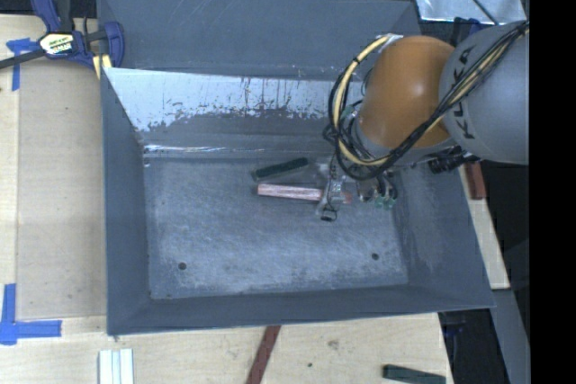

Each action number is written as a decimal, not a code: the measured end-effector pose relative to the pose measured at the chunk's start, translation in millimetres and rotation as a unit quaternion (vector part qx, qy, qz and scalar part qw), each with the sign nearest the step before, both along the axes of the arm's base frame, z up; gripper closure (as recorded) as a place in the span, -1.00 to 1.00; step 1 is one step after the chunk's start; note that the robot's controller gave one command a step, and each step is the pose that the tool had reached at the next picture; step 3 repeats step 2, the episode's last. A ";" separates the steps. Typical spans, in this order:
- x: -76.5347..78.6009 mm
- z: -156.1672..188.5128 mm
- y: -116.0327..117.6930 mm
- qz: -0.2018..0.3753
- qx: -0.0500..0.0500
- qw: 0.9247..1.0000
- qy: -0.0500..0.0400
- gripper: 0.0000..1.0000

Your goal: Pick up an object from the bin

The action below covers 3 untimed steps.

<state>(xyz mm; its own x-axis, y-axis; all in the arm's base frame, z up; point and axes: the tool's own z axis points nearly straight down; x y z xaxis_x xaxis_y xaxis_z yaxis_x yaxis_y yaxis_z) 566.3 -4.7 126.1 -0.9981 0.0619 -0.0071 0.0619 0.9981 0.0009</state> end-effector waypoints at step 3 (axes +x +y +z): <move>-2.5 30.6 0.1 0.000 0.000 1.000 0.005 1.00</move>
Offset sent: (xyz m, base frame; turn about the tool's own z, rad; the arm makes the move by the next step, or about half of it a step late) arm 0.0000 0.0002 0.0225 0.0000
